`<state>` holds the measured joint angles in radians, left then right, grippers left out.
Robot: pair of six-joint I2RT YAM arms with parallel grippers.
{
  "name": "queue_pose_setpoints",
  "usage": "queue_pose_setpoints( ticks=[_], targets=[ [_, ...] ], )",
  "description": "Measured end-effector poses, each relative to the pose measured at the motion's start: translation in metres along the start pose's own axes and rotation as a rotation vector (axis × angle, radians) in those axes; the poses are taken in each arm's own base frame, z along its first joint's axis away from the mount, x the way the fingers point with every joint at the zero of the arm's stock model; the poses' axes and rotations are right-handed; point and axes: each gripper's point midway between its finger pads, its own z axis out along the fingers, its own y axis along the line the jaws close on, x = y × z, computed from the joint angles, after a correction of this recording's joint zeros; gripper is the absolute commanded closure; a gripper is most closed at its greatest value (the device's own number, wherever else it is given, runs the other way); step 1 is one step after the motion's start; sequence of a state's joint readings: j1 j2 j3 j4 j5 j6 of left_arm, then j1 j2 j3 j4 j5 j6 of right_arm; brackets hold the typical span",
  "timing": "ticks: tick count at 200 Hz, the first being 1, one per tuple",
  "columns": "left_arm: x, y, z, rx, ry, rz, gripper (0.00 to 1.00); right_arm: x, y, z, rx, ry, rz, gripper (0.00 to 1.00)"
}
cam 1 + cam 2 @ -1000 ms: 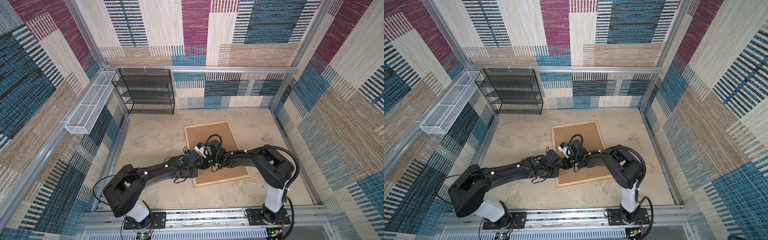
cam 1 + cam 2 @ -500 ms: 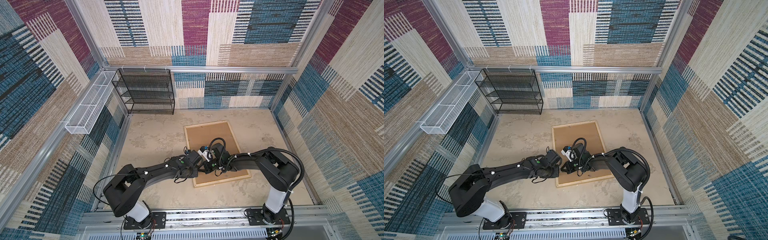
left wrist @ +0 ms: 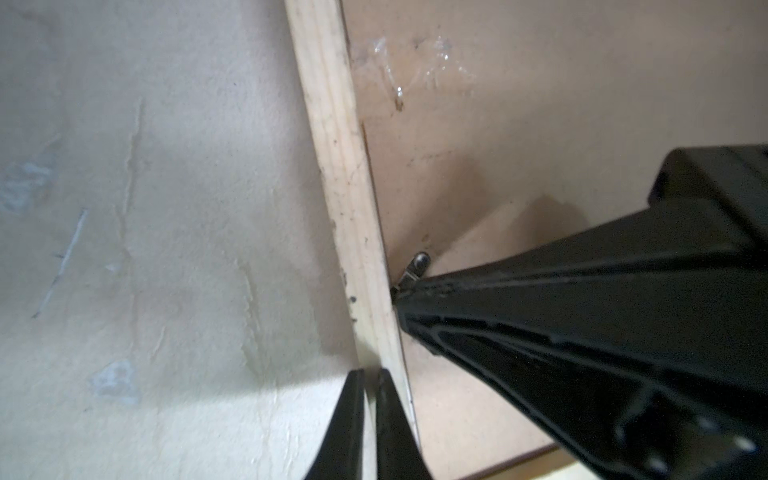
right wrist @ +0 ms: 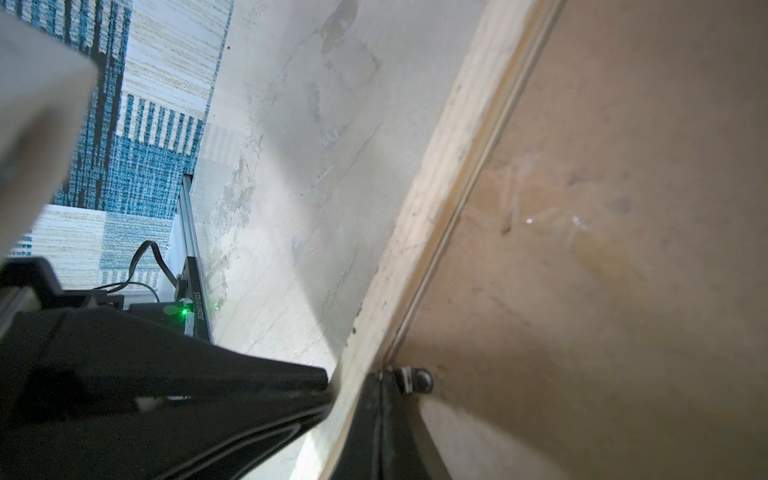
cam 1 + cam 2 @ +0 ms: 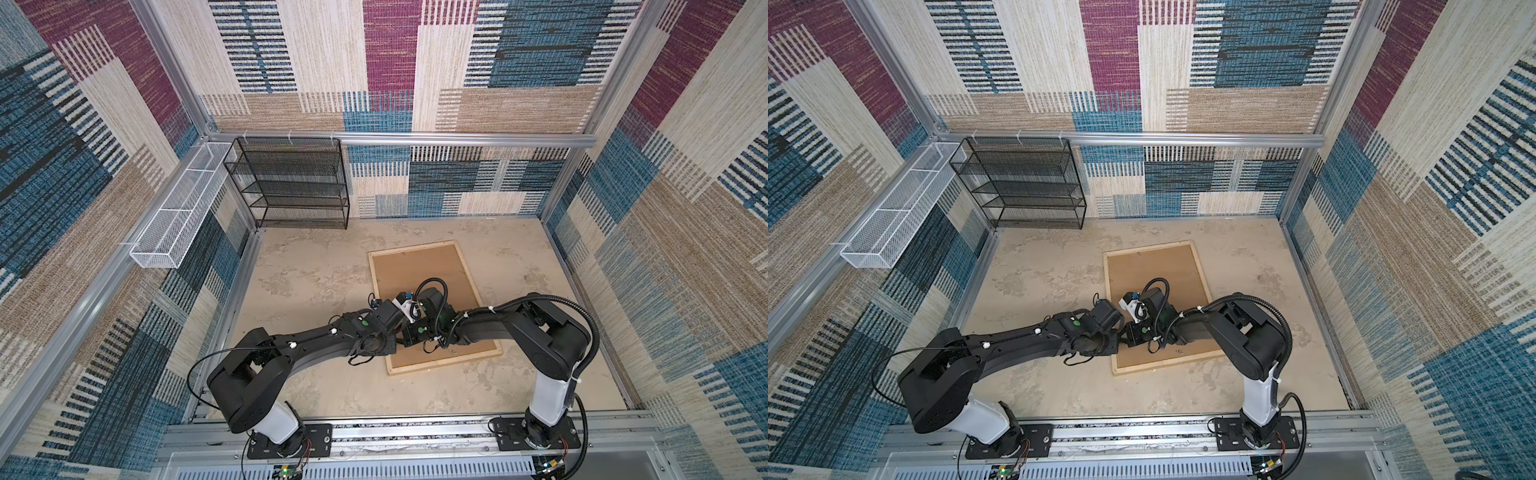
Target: Put the photo into the frame
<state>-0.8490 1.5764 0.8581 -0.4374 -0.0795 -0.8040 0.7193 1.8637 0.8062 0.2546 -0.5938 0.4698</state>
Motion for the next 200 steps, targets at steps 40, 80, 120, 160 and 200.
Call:
queue_pose_setpoints(
  ticks=[40, 80, 120, 160, 200],
  targets=[
    [0.000, 0.000, 0.000, 0.000, 0.001, 0.003, 0.89, -0.001, -0.004, -0.003, 0.014, -0.041, 0.041, 1.00],
    [0.000, 0.000, 0.000, 0.000, 0.002, 0.003, 0.89, -0.005, -0.005, -0.001, 0.016, -0.079, 0.065, 1.00],
    [0.000, -0.001, 0.000, -0.003, 0.008, 0.004, 0.89, -0.008, -0.003, 0.004, 0.013, -0.092, 0.058, 1.00],
    [0.000, -0.001, 0.000, -0.003, 0.008, 0.004, 0.89, -0.009, -0.003, 0.000, 0.039, -0.116, 0.048, 1.00],
    [0.000, 0.000, 0.000, -0.006, 0.008, 0.004, 0.85, -0.007, -0.006, -0.010, 0.087, -0.120, 0.047, 0.91]
  ],
)
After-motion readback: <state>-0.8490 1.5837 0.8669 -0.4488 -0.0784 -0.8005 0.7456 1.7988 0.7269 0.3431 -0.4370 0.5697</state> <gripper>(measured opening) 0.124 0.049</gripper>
